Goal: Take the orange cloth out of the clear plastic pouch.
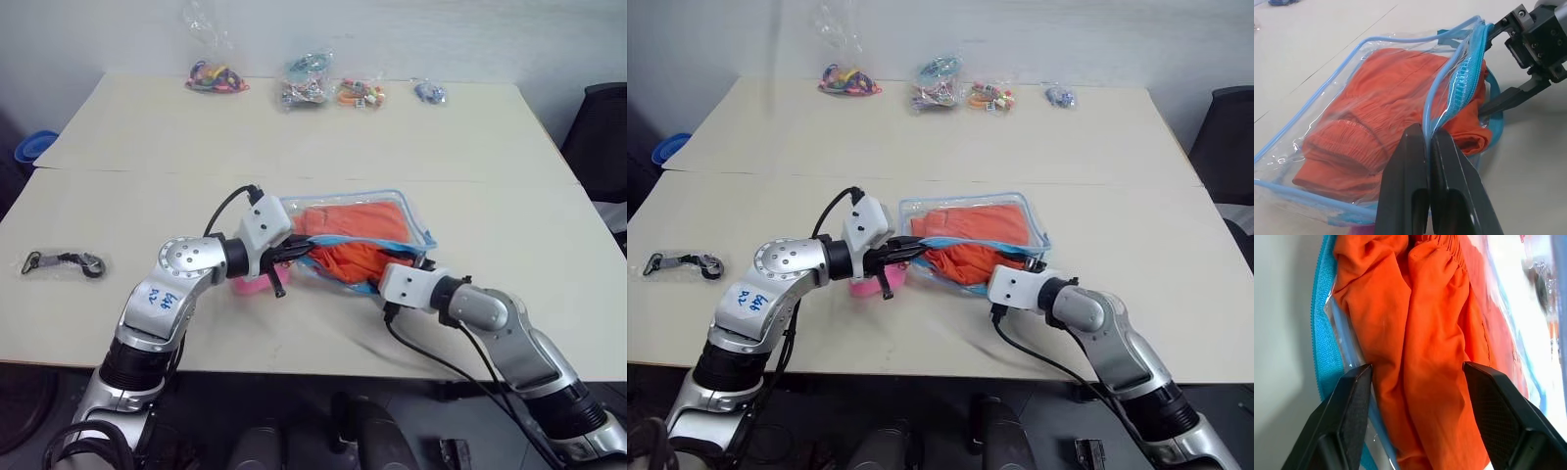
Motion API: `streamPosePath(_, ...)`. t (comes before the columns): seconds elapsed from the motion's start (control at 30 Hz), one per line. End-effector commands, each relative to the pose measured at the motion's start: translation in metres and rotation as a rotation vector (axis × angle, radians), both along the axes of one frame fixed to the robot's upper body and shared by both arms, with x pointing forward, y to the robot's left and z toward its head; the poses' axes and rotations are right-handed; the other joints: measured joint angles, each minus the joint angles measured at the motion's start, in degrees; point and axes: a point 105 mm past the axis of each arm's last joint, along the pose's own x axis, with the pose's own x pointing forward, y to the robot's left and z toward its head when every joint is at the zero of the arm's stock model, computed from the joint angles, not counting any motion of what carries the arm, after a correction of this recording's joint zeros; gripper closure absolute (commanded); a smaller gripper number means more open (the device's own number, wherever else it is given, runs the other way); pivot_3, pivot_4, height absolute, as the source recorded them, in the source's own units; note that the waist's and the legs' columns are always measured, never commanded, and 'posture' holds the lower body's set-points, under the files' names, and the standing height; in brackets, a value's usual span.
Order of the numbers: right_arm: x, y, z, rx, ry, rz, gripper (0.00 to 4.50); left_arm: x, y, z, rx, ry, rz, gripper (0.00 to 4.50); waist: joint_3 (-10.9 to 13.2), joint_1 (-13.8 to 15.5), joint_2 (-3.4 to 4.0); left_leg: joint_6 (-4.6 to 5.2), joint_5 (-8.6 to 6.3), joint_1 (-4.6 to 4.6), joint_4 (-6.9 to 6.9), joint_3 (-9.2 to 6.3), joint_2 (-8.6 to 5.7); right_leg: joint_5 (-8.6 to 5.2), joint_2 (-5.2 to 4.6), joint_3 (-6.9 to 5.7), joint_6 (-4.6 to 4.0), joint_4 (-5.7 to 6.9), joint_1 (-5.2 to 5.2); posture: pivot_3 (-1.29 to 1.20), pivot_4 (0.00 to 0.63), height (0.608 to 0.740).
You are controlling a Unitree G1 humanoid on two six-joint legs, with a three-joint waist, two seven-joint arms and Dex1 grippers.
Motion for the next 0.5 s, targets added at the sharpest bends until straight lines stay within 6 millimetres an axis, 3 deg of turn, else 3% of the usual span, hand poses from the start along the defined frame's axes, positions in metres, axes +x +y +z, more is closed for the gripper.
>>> streamPosePath(0.03,0.005,0.002,0.001,-0.038,-0.037,-0.009,1.39,-0.006,-0.008,0.015,-0.025,-0.055,-0.040,4.50,0.00,-0.02,0.00,0.00,0.00,0.00,0.00,0.00,0.00,0.00,0.00,0.00,0.00,0.00,0.00,0.00,0.150,0.740)
streamPosePath(0.2,0.002,0.009,0.001,-0.084,-0.044,0.048,1.39,-0.007,-0.012,0.016,-0.027,-0.059,-0.049,4.50,0.00,0.01,0.00,-0.01,0.01,0.00,0.01,-0.01,0.00,0.00,0.00,0.00,0.00,0.00,0.00,0.00,0.150,0.740)
streamPosePath(0.37,-0.006,0.003,-0.004,-0.142,-0.014,0.083,1.39,-0.006,-0.010,0.015,-0.025,-0.057,-0.042,4.50,0.00,0.10,0.00,-0.01,0.01,0.00,0.01,-0.02,-0.01,0.00,-0.01,-0.01,0.00,-0.01,0.00,0.00,0.150,0.740)
streamPosePath(0.5,0.005,0.004,-0.007,-0.189,-0.042,0.029,1.39,-0.007,-0.012,0.015,-0.026,-0.056,-0.047,4.50,0.00,0.06,0.00,-0.01,0.01,0.00,0.00,-0.01,-0.01,0.00,-0.01,-0.01,0.00,-0.02,0.03,0.00,0.150,0.740)
